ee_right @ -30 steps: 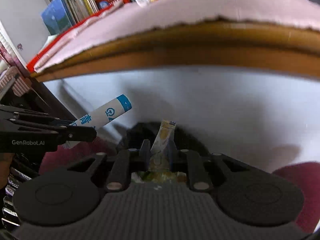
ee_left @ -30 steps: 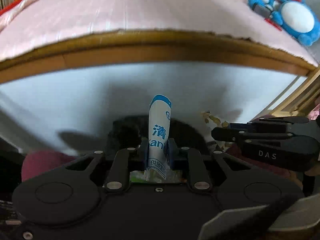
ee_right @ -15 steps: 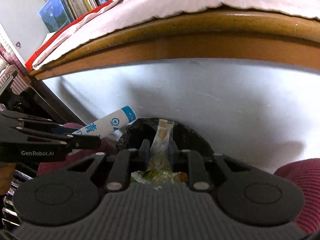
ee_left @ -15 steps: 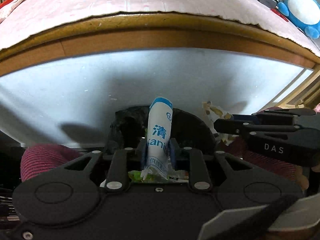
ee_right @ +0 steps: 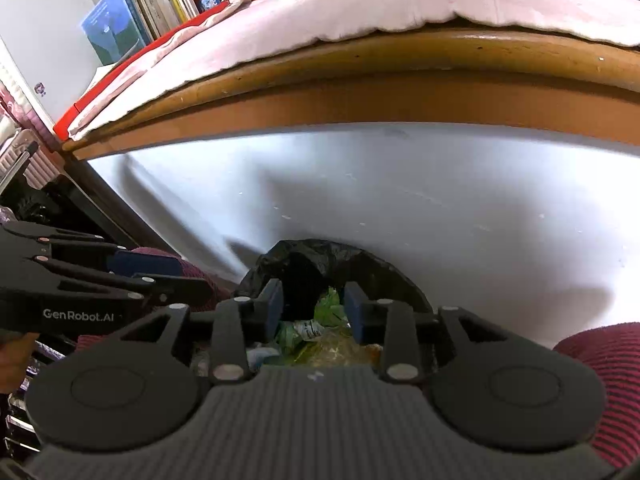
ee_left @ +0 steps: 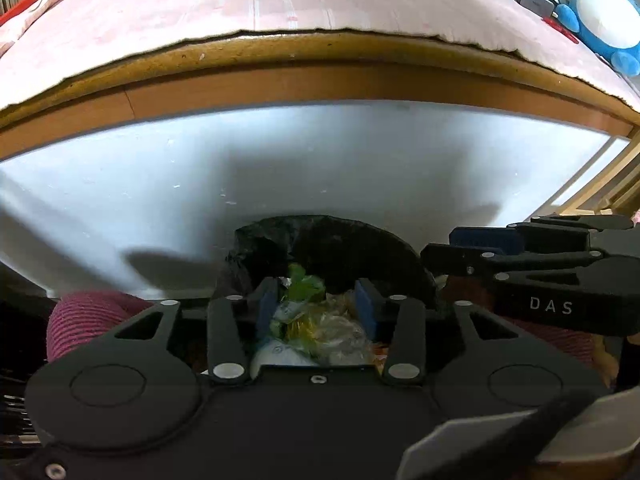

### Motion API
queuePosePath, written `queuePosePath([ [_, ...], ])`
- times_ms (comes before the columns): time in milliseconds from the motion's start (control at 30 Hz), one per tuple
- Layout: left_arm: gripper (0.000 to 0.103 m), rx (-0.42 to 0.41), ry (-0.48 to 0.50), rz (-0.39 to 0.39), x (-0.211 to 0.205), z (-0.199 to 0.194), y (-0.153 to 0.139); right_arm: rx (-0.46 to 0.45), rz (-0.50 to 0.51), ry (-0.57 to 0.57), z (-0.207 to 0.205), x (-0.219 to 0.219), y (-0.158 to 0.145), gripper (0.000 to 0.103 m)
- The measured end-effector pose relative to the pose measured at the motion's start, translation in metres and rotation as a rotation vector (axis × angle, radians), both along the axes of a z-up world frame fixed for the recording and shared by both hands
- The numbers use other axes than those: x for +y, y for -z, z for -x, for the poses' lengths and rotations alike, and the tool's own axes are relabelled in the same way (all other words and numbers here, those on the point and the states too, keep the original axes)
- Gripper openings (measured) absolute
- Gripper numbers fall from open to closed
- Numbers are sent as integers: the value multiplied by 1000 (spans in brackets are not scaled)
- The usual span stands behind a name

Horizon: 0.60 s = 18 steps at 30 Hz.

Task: Collect trash
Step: 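Raise both tools back over the bed toward the tissue and paper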

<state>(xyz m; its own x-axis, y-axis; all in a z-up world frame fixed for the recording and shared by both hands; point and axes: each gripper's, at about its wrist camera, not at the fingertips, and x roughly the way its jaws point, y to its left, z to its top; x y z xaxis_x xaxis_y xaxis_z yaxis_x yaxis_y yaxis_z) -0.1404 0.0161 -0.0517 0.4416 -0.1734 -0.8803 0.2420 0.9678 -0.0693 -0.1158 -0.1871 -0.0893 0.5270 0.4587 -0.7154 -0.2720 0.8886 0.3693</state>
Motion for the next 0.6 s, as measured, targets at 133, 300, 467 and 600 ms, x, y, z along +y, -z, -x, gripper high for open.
queuePosePath([
  [133,51,-20,-11,7,2,0,-8,-3,-4,5,-1,-2,-3,58],
  [300,56,-83,-31,22,9,-6,-29,-44,-14,-17,-2,-4,-21,64],
  [467,66,-210,-50,32,17,-13,-65,-149,-56,-44,-7,-10,-56,70],
  [600,77,-320,-85,55,21,-26,-95,-256,-72,-49,-15,-16,-87,76],
])
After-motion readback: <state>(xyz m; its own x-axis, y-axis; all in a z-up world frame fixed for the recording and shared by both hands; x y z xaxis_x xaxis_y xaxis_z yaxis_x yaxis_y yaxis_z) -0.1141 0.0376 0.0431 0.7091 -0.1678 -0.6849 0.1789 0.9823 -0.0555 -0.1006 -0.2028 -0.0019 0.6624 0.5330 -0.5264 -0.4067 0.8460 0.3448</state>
